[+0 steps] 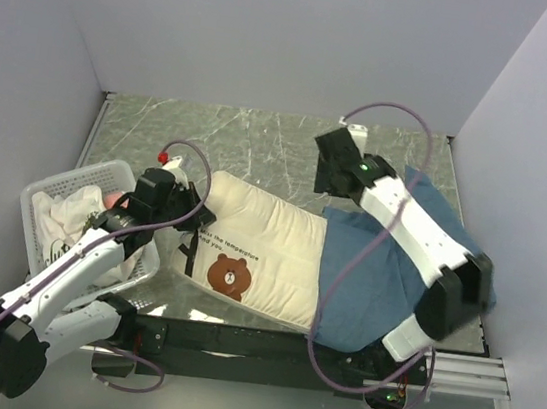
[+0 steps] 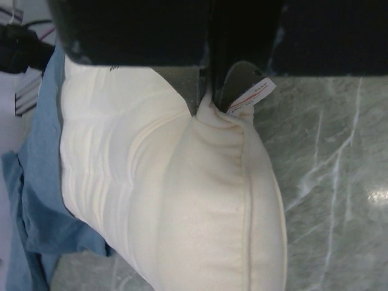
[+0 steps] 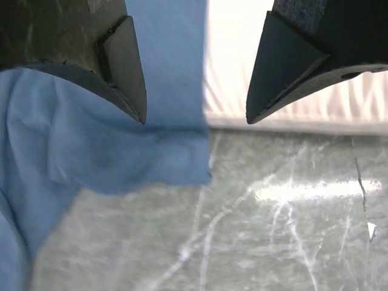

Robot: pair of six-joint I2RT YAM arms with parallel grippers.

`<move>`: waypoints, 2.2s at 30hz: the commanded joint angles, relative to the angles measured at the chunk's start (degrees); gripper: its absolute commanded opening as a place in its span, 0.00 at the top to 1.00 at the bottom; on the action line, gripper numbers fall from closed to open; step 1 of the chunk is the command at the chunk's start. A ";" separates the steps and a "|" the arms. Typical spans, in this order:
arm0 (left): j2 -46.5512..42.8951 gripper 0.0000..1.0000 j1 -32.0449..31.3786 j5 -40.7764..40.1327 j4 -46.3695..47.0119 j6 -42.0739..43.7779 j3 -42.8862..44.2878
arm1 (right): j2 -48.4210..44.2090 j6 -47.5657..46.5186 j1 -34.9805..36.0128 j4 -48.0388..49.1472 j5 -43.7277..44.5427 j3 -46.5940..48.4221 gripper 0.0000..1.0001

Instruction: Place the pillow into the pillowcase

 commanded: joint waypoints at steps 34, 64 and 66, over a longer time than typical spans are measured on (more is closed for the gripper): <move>-1.96 0.99 -0.39 -8.45 22.21 -17.78 -11.27 | 23.73 4.03 22.76 -11.17 1.05 39.85 1.00; 2.52 0.99 6.64 -20.67 11.41 -22.27 -1.69 | -32.22 14.04 13.99 36.26 1.67 -50.09 0.30; 2.52 0.99 6.64 -20.49 11.14 -22.01 -0.90 | -33.72 15.36 13.64 41.36 0.97 -53.90 0.30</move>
